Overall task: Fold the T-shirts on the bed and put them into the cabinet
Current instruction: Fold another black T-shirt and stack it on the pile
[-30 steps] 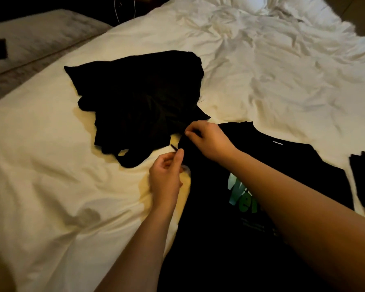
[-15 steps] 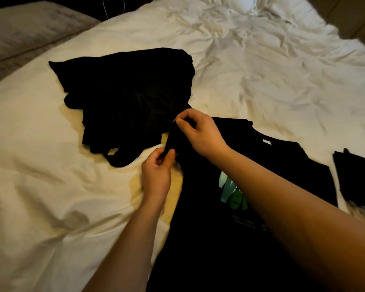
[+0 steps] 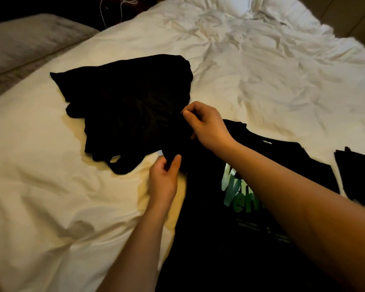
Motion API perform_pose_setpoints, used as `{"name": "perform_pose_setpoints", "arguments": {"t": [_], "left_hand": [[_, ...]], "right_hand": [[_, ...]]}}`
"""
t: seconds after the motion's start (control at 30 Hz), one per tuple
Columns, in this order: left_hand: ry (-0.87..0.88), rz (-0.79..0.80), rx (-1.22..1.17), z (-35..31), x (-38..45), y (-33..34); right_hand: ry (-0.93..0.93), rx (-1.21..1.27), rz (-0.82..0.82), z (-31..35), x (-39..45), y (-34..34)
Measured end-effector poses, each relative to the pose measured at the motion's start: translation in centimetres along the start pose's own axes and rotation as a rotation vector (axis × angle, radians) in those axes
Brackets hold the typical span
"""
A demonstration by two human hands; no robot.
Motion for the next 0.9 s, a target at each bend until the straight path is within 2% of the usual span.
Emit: {"name": "perform_pose_setpoints", "arguments": {"t": [0.1,0.17,0.27,0.37,0.47,0.53,0.67,0.77,0.83,0.9], "left_hand": [[0.077,-0.236,-0.119,-1.3,-0.2,-1.2],[0.140,-0.322,-0.139,-2.1,-0.3,-2.1],[0.112,-0.276,-0.074,-2.3,-0.4,-2.2],[0.026,-0.315,0.029,-1.7,-0.2,-2.6],[0.068,-0.306,0.062,-2.1,-0.3,-2.9],[0.140,-0.258,0.088,-2.6,-0.6,-2.8],[0.207,-0.137,0.151,-3.1,-1.0,-2.2],[0.257,-0.099,0.189,-2.8,-1.1,-2.1],[0.284,-0.082,0.223,-2.3,-0.9,-2.1],[0.294,-0.058,0.218,-2.3,-0.8,-1.9]], "right_hand": [[0.031,0.013,-0.022,0.0,0.4,-0.2],[0.073,-0.005,0.001,-0.3,0.8,-0.2],[0.120,-0.106,0.066,-0.7,1.1,0.2],[0.131,-0.240,0.124,-0.7,1.1,0.9],[0.007,-0.344,0.020,0.7,0.6,2.5],[0.042,-0.294,-0.021,1.8,0.2,3.9],[0.307,-0.045,0.126,2.5,0.2,6.1],[0.335,0.130,0.157,2.8,0.7,6.0],[0.380,0.110,0.212,2.7,0.8,6.0],[0.389,-0.029,0.201,2.7,0.9,5.9]]}}
Point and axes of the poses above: each hand's wrist, its own x-axis towards the middle knuckle, its own y-axis out of the palm, z = x × y, the point moved 2 cm from there along x, towards the middle knuckle, and after that the axes turned 14 degrees about z, right-handed, at the moved point
